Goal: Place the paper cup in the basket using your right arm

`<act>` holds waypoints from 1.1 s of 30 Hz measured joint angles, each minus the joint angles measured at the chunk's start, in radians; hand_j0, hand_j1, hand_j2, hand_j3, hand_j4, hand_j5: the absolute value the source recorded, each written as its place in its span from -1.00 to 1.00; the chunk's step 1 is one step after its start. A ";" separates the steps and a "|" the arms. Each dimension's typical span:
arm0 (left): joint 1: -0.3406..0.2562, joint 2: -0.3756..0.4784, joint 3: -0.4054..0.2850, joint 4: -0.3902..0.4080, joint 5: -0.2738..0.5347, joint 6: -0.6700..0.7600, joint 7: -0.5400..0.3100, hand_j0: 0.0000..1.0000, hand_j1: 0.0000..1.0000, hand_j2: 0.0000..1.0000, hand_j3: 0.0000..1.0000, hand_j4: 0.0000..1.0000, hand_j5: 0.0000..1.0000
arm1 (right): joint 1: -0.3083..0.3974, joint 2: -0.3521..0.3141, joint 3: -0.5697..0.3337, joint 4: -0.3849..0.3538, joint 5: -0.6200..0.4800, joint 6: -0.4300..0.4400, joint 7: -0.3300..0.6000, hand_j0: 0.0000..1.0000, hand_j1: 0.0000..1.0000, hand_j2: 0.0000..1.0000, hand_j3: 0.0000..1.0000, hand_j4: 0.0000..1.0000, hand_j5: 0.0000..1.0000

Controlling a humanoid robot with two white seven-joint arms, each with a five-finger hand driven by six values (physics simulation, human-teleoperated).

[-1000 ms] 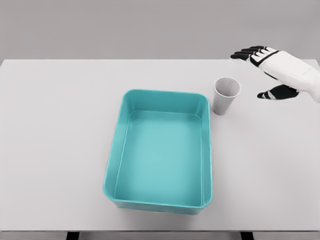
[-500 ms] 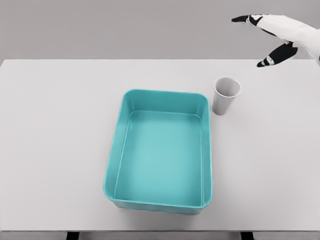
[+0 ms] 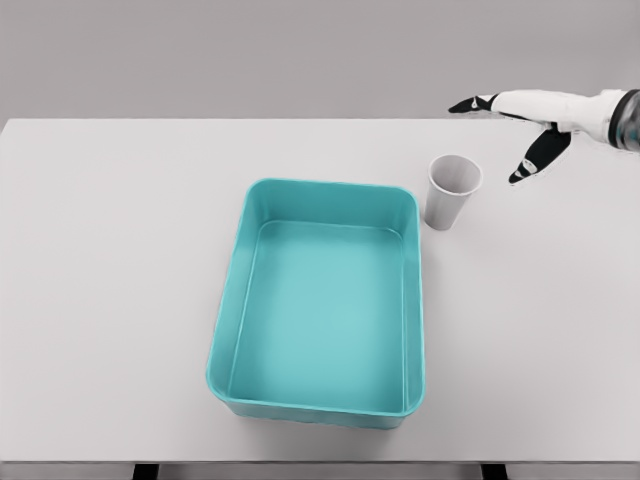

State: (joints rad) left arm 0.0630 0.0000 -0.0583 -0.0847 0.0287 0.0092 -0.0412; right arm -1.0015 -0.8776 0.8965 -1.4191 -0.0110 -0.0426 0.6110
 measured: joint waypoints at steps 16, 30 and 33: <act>0.000 0.000 0.000 0.000 0.000 0.000 0.000 1.00 1.00 1.00 1.00 1.00 1.00 | -0.101 0.056 0.240 0.073 -0.001 -0.007 0.000 1.00 1.00 1.00 1.00 1.00 1.00; 0.000 0.000 0.000 0.000 0.000 0.000 0.000 1.00 1.00 1.00 1.00 1.00 1.00 | -0.121 0.064 0.258 0.052 0.012 -0.064 0.000 1.00 1.00 1.00 1.00 1.00 1.00; 0.000 0.000 0.000 0.000 0.000 0.000 0.000 1.00 1.00 1.00 1.00 1.00 1.00 | -0.121 0.069 0.264 0.050 0.017 -0.078 0.000 1.00 1.00 1.00 1.00 1.00 1.00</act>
State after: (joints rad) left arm 0.0629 0.0000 -0.0582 -0.0845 0.0288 0.0092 -0.0413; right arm -1.1229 -0.8091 1.1607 -1.3686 0.0056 -0.1201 0.6112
